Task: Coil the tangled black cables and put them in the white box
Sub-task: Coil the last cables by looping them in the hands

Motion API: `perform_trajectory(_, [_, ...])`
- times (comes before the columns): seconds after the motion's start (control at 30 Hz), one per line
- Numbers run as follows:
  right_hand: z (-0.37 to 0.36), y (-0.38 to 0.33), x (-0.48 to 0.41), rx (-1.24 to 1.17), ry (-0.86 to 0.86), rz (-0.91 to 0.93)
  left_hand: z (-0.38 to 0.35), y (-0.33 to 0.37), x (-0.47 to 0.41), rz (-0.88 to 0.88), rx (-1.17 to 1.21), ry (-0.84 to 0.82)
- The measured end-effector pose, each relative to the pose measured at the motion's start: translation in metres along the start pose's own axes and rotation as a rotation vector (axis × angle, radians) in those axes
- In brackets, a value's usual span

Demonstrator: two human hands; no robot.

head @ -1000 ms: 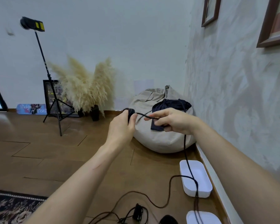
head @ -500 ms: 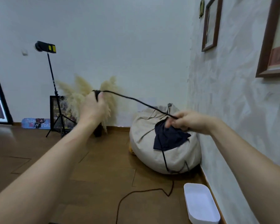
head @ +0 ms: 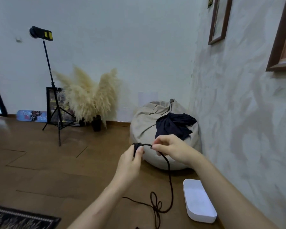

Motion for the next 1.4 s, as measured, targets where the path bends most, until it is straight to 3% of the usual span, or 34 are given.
perform_trajectory(0.13, [-0.009, 0.015, 0.004, 0.039, 0.083, -0.032, -0.012, -0.006, 0.002, -0.02, 0.028, -0.069])
perform_trajectory(0.23, [0.002, 0.004, 0.01, 0.228, 0.245, 0.095, -0.025, 0.002, 0.005, -0.052, 0.109, -0.184])
perform_trajectory(0.37, [0.014, -0.021, 0.023, 0.246, 0.367, 0.24, -0.036, 0.017, 0.013, -0.079, 0.169, -0.291])
perform_trajectory(0.63, [0.021, -0.029, 0.035, 0.279, 0.356, 0.243, -0.038, 0.035, 0.025, -0.122, 0.178, -0.343])
perform_trajectory(0.87, [0.023, -0.003, 0.042, -0.219, 0.345, 0.159, -0.036, 0.067, 0.043, -0.237, 0.394, -0.407])
perform_trajectory(1.1, [-0.02, 0.024, 0.032, -0.471, 0.264, 0.062, -0.022, 0.067, 0.039, -0.224, 0.469, -0.374])
perform_trajectory(1.23, [-0.057, 0.025, 0.023, -0.281, 0.22, 0.001, -0.021, 0.051, 0.028, -0.11, 0.62, -0.37])
perform_trajectory(1.4, [-0.084, 0.019, 0.015, -0.163, 0.115, -0.014, -0.001, 0.039, 0.014, -0.07, 0.582, -0.146])
Point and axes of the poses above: each hand's wrist, its own x-axis away from the middle knuckle, its own z-axis out of the back of the hand, y = z × x, the point moved 9 cm from there along -x, towards the middle knuckle, and after that the axes turned 6 degrees about -y, right-handed, at the moved point
